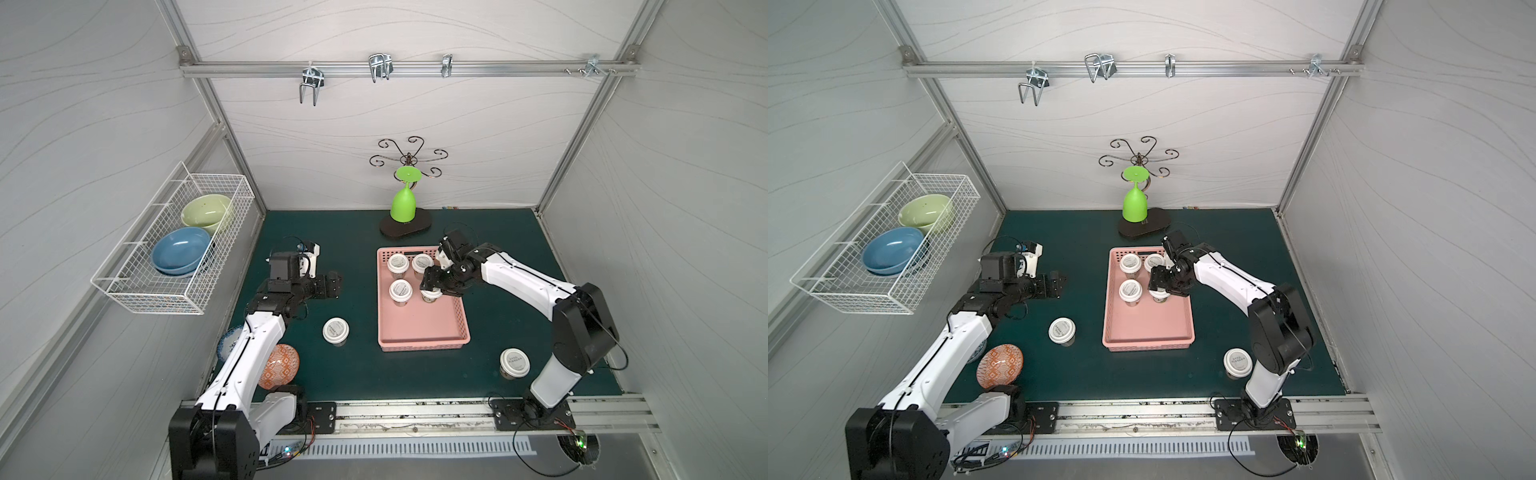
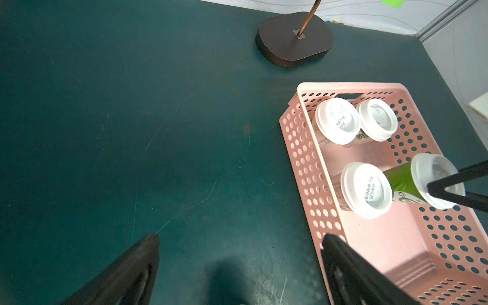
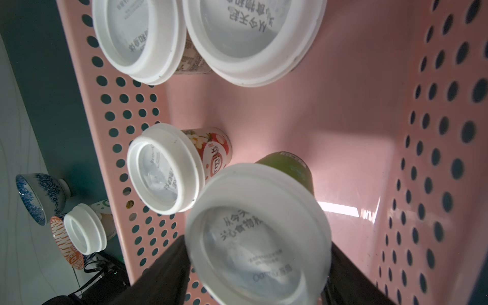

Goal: Put the yogurt in the basket
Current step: Place the yogurt in the basket.

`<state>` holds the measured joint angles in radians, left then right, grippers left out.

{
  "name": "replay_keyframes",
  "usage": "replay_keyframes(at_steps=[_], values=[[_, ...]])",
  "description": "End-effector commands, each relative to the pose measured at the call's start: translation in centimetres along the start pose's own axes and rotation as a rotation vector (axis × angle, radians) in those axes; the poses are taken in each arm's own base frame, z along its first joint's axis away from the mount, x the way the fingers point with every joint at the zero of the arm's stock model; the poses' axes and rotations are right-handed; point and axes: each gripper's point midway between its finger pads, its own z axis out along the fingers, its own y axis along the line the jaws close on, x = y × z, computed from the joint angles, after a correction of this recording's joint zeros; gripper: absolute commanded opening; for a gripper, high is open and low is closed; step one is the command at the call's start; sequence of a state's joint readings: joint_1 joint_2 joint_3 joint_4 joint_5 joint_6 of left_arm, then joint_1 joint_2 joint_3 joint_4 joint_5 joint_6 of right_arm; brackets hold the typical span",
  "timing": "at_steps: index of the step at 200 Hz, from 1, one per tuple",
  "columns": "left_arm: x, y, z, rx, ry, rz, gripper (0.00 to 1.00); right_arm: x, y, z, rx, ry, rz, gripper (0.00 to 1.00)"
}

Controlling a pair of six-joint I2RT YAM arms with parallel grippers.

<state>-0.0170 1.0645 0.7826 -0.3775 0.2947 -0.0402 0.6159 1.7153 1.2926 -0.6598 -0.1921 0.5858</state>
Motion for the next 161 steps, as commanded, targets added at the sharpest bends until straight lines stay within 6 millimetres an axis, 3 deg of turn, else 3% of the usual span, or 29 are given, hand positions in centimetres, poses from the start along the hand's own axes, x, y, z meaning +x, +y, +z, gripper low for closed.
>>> replay_keyframes(at_steps=[1, 57, 91, 122, 161], values=[[-1.2, -0.2, -0.5, 0.009, -0.035, 0.028, 0.99, -0.3, 0.6, 1.1, -0.015, 0.005, -0.022, 0.75], [-1.3, -0.2, -0.8, 0.013, -0.032, 0.03, 0.99, -0.6, -0.2, 2.7, 0.026, 0.021, -0.036, 0.77], [-1.5, 0.0, -1.2, -0.009, -0.031, 0.067, 0.99, -0.3, -0.2, 2.8, 0.021, 0.025, -0.039, 0.86], [-1.3, -0.8, -2.4, 0.014, 0.033, 0.102, 0.99, -0.7, 0.4, 0.1, 0.024, -0.013, -0.085, 0.94], [1.4, -3.3, -4.4, 0.15, 0.181, 0.178, 0.99, -1.1, 0.3, -4.5, -0.005, -0.09, -0.086, 0.99]])
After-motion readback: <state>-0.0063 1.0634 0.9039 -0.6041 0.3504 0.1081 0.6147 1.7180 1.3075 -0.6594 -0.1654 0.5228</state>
